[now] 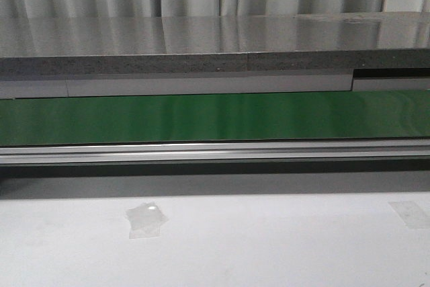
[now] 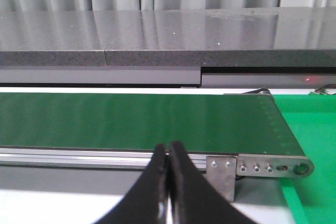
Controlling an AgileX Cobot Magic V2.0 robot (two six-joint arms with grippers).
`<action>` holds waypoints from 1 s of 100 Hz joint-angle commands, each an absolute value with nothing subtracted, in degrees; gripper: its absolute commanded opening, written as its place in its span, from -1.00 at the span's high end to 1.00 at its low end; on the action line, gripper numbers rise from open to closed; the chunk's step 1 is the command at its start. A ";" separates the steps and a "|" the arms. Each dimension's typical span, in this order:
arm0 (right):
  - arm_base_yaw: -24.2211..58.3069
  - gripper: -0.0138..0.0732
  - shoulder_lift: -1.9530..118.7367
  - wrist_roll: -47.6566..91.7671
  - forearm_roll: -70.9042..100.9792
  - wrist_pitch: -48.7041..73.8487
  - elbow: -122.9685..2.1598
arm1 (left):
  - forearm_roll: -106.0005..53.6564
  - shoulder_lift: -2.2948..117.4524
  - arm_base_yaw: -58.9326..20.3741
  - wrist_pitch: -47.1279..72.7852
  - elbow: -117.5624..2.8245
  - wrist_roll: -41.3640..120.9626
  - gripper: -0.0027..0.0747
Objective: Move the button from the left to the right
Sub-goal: 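Move the left gripper over the blue tray toward the yellow button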
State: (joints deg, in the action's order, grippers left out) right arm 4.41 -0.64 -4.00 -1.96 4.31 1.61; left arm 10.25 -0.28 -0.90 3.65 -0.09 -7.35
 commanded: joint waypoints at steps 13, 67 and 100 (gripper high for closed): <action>4.40 0.84 -1.67 -3.90 -2.71 -0.69 0.68 | 9.72 -2.16 -0.91 -0.76 2.52 -8.06 0.98; 4.40 0.84 -1.67 -3.90 -2.71 -0.69 0.68 | 7.17 -0.75 -0.91 0.37 -1.17 -8.06 0.98; 4.40 0.84 -1.67 -3.90 -2.71 -0.69 0.68 | 7.75 10.87 -0.91 16.76 -20.23 -8.06 0.98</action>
